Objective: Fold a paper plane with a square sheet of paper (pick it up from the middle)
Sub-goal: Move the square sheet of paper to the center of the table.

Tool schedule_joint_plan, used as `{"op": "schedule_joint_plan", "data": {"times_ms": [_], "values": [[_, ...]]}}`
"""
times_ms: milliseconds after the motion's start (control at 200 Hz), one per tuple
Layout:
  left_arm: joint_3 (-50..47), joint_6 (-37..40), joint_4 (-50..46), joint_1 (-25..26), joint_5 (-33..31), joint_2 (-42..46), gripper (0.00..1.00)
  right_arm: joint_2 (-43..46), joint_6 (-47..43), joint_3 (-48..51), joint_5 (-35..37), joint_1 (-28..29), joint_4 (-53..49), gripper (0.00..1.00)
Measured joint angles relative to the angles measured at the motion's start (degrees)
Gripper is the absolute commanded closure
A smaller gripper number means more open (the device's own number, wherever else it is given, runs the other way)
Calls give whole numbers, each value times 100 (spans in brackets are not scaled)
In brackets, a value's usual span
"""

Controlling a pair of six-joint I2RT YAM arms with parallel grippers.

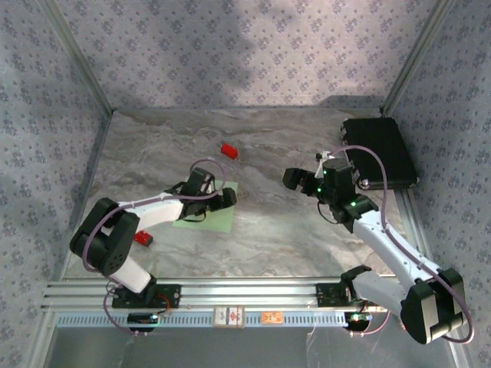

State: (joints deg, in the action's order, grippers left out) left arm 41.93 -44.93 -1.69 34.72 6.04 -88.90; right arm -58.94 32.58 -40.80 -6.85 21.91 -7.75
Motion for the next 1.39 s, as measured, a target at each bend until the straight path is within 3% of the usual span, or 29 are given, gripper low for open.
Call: {"op": "schedule_joint_plan", "data": {"times_ms": [140, 400, 660, 994, 1394], "values": [[-13, 120, -448, 118, -356, 234, 0, 177, -103, 15, -188, -2, 90, 1], [188, 1147, -1102, -15, -1209, 850, 0, 79, -372, 15, -804, 0, 153, 1], [111, 1591, -866, -1001, -111, 970, 0, -350, -367, 15, -944, 136, 162, 1], [192, 1799, -872, -1019, 911, 247, 0, -861, -367, 0, -793, 387, 142, 1], [553, 1834, -1025, -931, 1150, -315, 0, -1078, -457, -173, -682, 463, -68, 1]]}}
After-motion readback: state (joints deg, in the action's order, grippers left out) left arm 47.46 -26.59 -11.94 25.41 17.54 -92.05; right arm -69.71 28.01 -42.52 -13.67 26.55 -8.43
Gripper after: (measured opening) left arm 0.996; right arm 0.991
